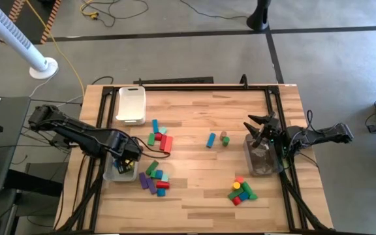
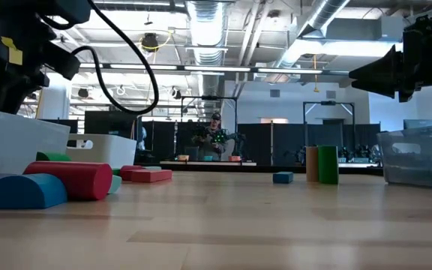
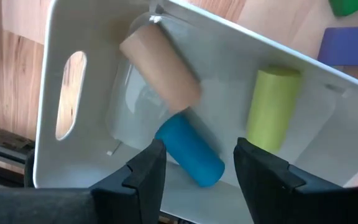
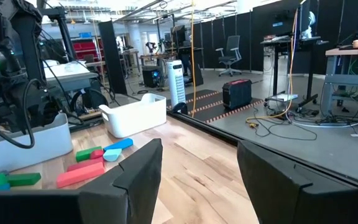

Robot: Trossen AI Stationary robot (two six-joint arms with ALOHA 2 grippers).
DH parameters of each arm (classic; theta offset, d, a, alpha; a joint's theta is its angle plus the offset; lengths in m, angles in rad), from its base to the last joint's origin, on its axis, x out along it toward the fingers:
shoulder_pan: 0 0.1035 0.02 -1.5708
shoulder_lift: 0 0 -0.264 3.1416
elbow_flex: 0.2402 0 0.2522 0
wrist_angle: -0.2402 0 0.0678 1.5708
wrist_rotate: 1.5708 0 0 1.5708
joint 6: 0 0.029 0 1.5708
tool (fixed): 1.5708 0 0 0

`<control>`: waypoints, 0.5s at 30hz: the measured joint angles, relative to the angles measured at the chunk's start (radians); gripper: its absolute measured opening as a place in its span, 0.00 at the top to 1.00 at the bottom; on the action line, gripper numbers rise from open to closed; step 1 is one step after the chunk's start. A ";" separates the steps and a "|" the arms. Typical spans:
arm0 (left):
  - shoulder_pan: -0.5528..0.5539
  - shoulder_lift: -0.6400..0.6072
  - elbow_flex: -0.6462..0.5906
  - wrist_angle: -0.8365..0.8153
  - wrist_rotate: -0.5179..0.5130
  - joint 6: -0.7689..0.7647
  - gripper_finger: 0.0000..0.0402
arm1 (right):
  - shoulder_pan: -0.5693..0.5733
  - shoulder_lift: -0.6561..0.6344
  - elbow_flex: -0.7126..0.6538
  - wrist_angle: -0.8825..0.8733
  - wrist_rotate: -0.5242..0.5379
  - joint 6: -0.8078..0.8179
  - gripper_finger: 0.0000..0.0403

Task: Sort blocks by size
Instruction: Put the dark green cylindrical block into the gray bin

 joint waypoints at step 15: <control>0.000 0.000 0.000 -0.001 -0.020 0.024 0.55 | 0.000 0.000 0.000 0.000 0.000 0.000 0.41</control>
